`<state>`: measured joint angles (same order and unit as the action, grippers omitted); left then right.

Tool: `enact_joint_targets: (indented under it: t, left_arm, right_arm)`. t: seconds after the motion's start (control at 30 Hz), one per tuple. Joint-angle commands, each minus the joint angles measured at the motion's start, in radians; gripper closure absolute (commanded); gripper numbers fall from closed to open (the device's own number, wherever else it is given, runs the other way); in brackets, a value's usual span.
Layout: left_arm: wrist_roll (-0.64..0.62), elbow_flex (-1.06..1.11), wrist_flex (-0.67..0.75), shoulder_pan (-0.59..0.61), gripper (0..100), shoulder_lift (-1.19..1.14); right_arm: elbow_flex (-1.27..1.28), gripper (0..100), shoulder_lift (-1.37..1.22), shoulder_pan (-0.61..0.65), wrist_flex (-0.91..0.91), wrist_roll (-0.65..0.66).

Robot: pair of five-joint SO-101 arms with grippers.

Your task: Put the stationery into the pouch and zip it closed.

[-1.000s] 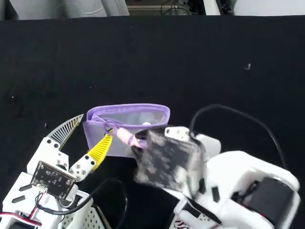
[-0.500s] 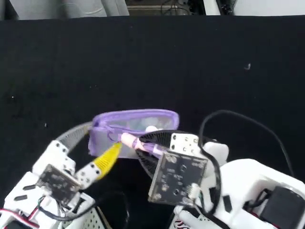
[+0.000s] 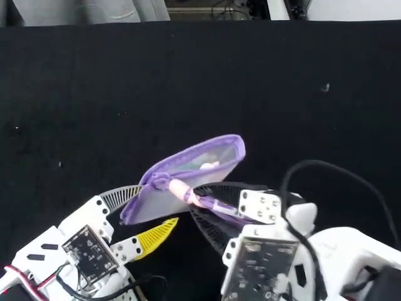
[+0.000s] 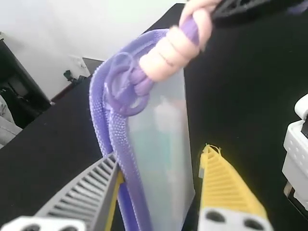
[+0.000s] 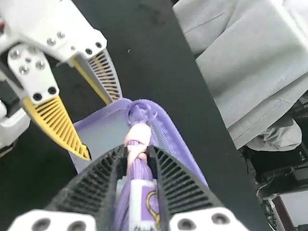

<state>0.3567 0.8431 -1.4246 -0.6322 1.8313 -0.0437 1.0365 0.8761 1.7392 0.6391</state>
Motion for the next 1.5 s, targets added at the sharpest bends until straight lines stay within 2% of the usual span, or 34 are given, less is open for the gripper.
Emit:
enact_joint_targets:
  t: [0.0, 0.13, 0.33, 0.6, 0.83, 1.0, 1.33, 1.47]
  left_arm:
    - [0.000, -0.005, -0.009, -0.010, 75, -0.006]
    - [0.000, -0.051, -0.014, -0.010, 75, -0.006]
    - [0.009, -0.214, -0.094, 0.001, 75, -0.006]
    - [0.009, -0.265, -0.112, 0.246, 75, -0.006]
    - [0.008, -0.266, -0.121, 0.274, 75, -0.005]
    - [0.009, -0.188, -0.101, 0.274, 75, -0.005]
    - [0.000, 0.097, 0.095, 0.272, 75, -0.005]
    - [-0.077, 0.104, 0.103, 0.266, 85, -0.005]
  right_arm:
    - [0.019, 98.5, 0.004, 0.011, 0.029, 0.020]
    - [0.027, 98.5, 0.007, 0.011, 0.029, 0.032]
    - [0.068, 98.5, 0.008, 0.011, 0.029, 0.063]
    - [0.071, 98.5, 0.008, 0.011, 0.029, 0.064]
    - [0.073, 98.5, 0.008, 0.011, 0.029, 0.078]
    - [0.073, 98.5, 0.008, 0.011, 0.029, 0.078]
    - [0.073, 98.6, 0.008, 0.011, 0.029, 0.077]
    - [0.073, 98.6, 0.008, 0.011, 0.029, 0.077]
